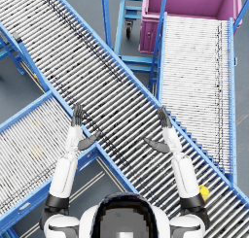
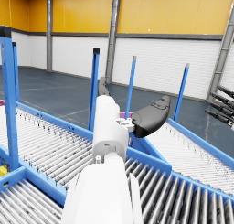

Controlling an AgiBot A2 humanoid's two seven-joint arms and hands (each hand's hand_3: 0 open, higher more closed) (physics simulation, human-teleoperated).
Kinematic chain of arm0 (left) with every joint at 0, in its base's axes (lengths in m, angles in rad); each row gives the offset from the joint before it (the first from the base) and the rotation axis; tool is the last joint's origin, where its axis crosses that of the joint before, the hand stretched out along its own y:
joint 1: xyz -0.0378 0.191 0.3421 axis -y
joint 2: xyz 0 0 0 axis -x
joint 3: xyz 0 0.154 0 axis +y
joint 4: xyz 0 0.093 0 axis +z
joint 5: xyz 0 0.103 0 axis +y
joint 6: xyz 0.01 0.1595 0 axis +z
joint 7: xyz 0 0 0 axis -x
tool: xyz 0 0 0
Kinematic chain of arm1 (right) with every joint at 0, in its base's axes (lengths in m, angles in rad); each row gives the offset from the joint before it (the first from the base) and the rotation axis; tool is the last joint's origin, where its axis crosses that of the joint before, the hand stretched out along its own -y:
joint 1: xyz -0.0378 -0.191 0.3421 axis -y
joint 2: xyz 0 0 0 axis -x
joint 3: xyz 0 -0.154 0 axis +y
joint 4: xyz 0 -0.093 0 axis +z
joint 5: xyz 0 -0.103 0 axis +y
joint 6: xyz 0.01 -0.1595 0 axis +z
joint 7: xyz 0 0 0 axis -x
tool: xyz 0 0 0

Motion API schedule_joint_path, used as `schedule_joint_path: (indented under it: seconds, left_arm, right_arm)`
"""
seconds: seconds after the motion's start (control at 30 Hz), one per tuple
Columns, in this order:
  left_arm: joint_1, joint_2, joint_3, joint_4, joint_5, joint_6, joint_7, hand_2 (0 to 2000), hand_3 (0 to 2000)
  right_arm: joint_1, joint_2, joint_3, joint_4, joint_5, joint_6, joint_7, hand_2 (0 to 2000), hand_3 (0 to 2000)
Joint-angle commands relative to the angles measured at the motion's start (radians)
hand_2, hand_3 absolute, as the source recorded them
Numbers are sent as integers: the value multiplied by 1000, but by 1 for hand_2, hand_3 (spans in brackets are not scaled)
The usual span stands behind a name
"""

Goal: Pick up the oil and place it on the left assembly line, put the cola on the right, and keep Sprite still

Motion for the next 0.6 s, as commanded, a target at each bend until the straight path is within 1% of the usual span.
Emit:
schedule_joint_path:
  seconds: [0.03, 0.6]
  left_arm:
    - [0, 0, 0, 0, 0, 0, 0, 0, 0]
    - [0, 0, 0, 0, 0, 0, 0, 0, 0]
  right_arm:
    - [0, 0, 0, 0, 0, 0, 0, 0, 0]
    - [0, 0, 0, 0, 0, 0, 0, 0, 0]
